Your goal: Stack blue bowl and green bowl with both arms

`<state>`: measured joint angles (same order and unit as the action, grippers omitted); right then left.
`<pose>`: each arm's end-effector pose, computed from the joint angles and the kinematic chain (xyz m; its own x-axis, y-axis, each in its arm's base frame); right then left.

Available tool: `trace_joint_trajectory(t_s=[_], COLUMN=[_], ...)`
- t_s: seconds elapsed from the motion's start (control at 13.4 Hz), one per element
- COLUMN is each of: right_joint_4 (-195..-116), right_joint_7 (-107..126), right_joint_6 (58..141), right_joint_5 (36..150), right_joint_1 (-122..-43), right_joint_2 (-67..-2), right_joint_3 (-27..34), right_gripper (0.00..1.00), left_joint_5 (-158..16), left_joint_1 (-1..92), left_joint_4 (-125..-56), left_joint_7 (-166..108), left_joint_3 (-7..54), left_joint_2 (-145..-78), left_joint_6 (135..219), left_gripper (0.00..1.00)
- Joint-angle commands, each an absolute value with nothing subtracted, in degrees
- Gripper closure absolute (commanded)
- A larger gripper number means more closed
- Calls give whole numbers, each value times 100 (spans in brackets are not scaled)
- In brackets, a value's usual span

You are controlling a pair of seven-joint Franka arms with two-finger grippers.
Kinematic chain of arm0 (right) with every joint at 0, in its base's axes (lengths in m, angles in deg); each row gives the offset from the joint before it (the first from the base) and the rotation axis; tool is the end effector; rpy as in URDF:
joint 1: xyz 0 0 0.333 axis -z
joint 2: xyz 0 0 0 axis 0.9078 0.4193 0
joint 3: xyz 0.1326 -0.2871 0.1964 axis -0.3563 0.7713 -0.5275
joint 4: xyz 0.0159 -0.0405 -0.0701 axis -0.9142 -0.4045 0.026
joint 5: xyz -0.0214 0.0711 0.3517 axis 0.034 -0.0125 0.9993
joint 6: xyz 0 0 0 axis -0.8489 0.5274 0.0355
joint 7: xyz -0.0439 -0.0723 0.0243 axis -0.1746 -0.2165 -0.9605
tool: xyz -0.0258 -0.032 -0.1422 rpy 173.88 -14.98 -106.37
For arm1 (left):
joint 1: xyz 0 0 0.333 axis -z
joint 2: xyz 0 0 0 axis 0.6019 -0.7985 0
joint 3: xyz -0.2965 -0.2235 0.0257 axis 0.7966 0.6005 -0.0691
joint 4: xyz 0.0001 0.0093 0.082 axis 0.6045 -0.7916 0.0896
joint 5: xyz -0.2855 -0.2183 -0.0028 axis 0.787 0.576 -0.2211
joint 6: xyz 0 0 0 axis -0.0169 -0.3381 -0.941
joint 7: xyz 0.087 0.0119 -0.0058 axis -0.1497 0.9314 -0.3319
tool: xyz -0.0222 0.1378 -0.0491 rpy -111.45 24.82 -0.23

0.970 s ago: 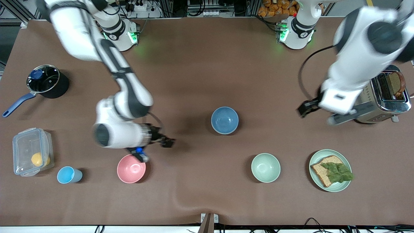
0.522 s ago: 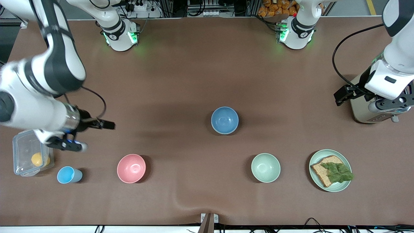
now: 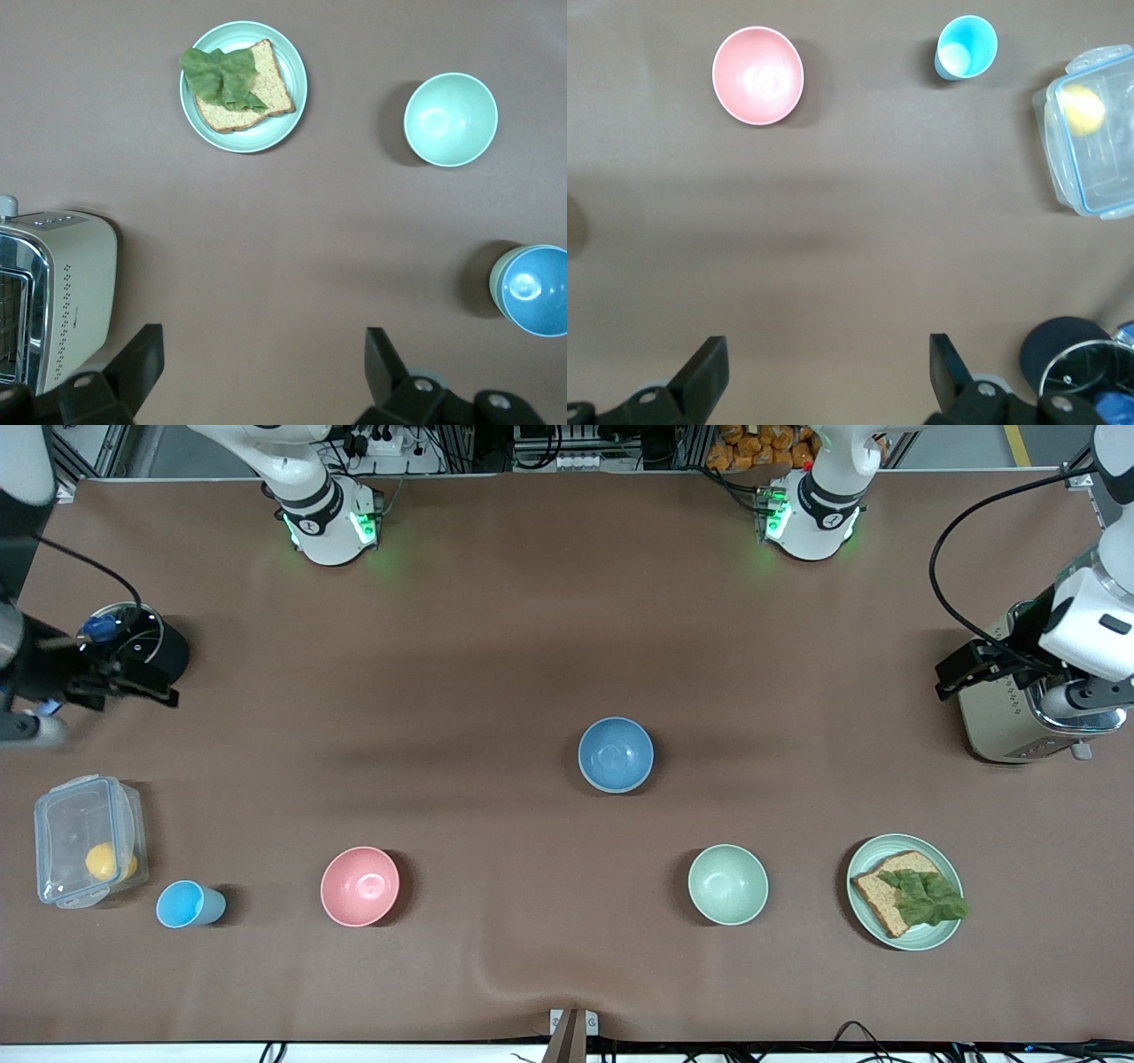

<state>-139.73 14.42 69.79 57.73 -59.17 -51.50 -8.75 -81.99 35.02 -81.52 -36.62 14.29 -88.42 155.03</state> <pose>0.5508 0.0102 0.6240 0.9971 0.0193 -0.0738 0.0157 -0.9986 -0.0496 0.5402 -0.0609 0.6222 0.9920 0.1209 0.0369 0.1217 -0.9924 -0.0191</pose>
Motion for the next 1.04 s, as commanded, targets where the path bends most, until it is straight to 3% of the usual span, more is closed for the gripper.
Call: trace_joint_trajectory(t_s=[0.0,0.07,0.15,0.22,0.97], right_joint_4=[-15405,-15609,-15603,-15594,-14539], right_joint_7=[1465,1535,1553,1501,1518], right_joint_6=[7341,7325,7255,7229,6579], right_joint_5=[5718,5718,5718,5736,5683], right_joint_1=[-5888,-6210,-6961,-7125,-6285], right_joint_2=[-6288,-6352,-6335,-6335,-5904], right_joint_3=[-949,-557,334,647,-306], right_gripper=[0,0,0,0,0], left_joint_5=[-8083,-8083,-8091,-8091,-7563], left_joint_1=[3587,3578,3578,3569,3578], left_joint_4=[-8203,-8203,-8203,-8186,-7966], left_joint_7=[-3531,-3470,-3417,-3391,-2801], left_joint_3=[1342,1342,1342,1333,902], left_joint_2=[-8727,-8692,-8648,-8639,-8595], left_joint_6=[15335,15256,15203,15142,14772], left_gripper=[0,0,0,0,0])
